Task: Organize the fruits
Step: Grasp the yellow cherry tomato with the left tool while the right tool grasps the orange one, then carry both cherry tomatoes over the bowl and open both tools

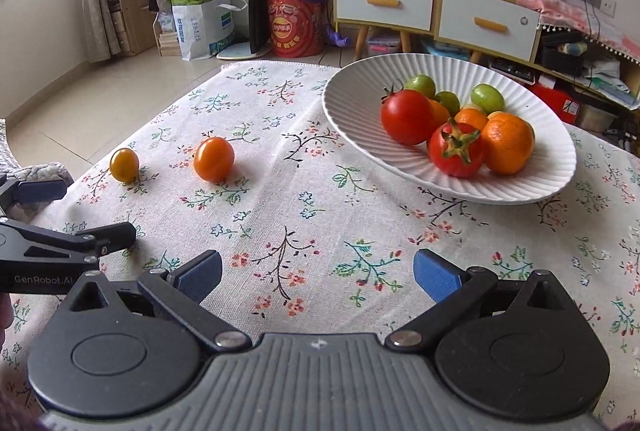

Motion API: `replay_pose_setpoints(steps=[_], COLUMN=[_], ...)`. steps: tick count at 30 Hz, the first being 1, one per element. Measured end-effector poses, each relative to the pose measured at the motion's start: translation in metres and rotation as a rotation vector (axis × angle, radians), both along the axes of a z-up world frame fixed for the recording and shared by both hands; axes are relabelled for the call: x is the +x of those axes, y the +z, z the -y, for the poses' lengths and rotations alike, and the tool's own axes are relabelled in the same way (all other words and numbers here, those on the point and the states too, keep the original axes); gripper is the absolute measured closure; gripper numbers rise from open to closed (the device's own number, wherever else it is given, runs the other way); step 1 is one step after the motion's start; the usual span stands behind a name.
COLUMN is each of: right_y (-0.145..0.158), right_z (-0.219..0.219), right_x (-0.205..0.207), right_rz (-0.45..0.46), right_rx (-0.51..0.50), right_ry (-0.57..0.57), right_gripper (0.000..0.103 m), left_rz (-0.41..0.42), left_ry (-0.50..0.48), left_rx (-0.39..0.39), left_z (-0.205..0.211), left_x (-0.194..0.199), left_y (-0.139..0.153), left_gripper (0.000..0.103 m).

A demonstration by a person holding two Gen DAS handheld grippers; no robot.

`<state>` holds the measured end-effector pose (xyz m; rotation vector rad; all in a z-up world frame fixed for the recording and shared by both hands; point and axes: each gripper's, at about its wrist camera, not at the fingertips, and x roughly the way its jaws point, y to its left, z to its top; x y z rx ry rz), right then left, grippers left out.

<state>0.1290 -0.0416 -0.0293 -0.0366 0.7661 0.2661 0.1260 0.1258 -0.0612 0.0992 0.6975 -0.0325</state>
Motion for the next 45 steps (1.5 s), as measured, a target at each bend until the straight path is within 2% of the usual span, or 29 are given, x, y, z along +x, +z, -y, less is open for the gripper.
replay_pose_setpoints(steps=[1, 5, 10, 19, 20, 22, 24, 31, 36, 39, 41, 45], right_y=[-0.001, -0.002, -0.001, -0.001, 0.000, 0.002, 0.006, 0.011, 0.005, 0.002, 0.002, 0.006], right_z=[-0.003, -0.011, -0.015, -0.022, -0.023, -0.027, -0.032, -0.046, -0.053, -0.054, -0.055, -0.053], right_x=[0.001, 0.005, 0.007, 0.007, 0.009, 0.014, 0.019, 0.041, 0.050, 0.049, 0.046, 0.042], right_rz=[0.002, 0.014, 0.019, 0.037, 0.037, 0.035, 0.036, 0.079, 0.056, 0.055, 0.064, 0.056], right_rx=[-0.005, -0.015, -0.006, -0.012, -0.008, 0.002, 0.022, 0.059, 0.089, 0.092, 0.084, 0.063], right_ry=[0.004, 0.016, 0.018, 0.047, 0.050, 0.060, 0.071, 0.110, 0.130, 0.128, 0.133, 0.135], right_gripper=[0.001, 0.003, 0.003, 0.008, 0.010, 0.014, 0.023, 0.046, 0.069, 0.075, 0.076, 0.076], left_rz=[0.002, 0.002, 0.012, 0.010, 0.005, -0.005, -0.011, -0.024, -0.012, -0.003, 0.002, 0.002], left_ry=[0.009, 0.031, 0.023, 0.013, 0.011, 0.008, 0.012, -0.013, -0.048, -0.053, -0.052, -0.038], left_rx=[-0.012, -0.062, -0.110, -0.175, -0.178, -0.179, -0.172, -0.181, -0.199, -0.201, -0.194, -0.180], left_z=[-0.003, -0.010, -0.010, -0.011, -0.012, -0.013, -0.013, -0.024, -0.031, -0.029, -0.027, -0.024], left_x=[0.002, 0.009, 0.013, 0.022, 0.023, 0.025, 0.025, 0.023, 0.018, 0.019, 0.020, 0.024], left_y=[0.001, 0.001, 0.003, 0.006, 0.006, 0.008, 0.011, 0.008, 0.004, 0.004, 0.004, 0.005], left_gripper=[0.003, 0.018, 0.031, 0.068, 0.076, 0.076, 0.076, 0.077, 0.075, 0.068, 0.063, 0.062])
